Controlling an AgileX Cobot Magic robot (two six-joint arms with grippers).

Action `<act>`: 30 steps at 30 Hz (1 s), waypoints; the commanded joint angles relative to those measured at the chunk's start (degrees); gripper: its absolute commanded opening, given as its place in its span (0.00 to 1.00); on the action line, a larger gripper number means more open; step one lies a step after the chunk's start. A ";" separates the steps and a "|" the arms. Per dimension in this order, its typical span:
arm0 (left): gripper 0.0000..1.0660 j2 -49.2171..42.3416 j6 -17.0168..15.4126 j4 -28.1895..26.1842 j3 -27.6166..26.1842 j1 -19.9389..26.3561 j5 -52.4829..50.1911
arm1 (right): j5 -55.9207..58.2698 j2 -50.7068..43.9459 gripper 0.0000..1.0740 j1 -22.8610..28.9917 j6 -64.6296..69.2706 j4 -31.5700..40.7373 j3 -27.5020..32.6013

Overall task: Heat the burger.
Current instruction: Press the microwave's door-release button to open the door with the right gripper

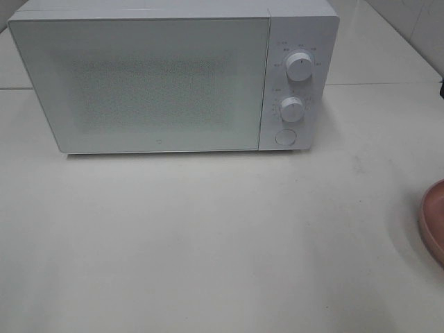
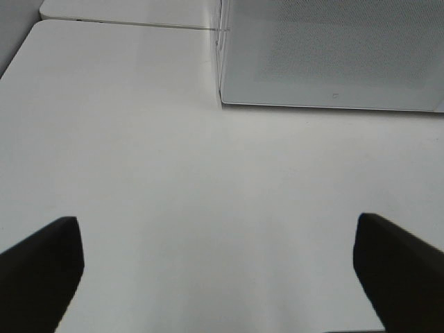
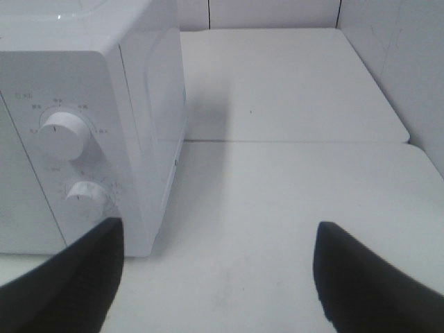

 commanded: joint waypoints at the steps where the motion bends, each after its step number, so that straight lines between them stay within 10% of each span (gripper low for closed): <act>1: 0.92 -0.92 -0.06 -0.57 0.11 0.00 -0.80 | -12.95 5.27 0.70 -0.17 -0.40 -0.63 1.38; 11: 0.92 -0.92 -0.06 -0.57 0.11 0.00 -0.80 | -28.02 16.96 0.70 -0.06 -3.55 -0.23 1.43; 30: 0.92 -0.92 -0.06 -0.57 0.11 0.00 -0.80 | -50.31 40.57 0.70 26.99 -20.57 32.14 1.43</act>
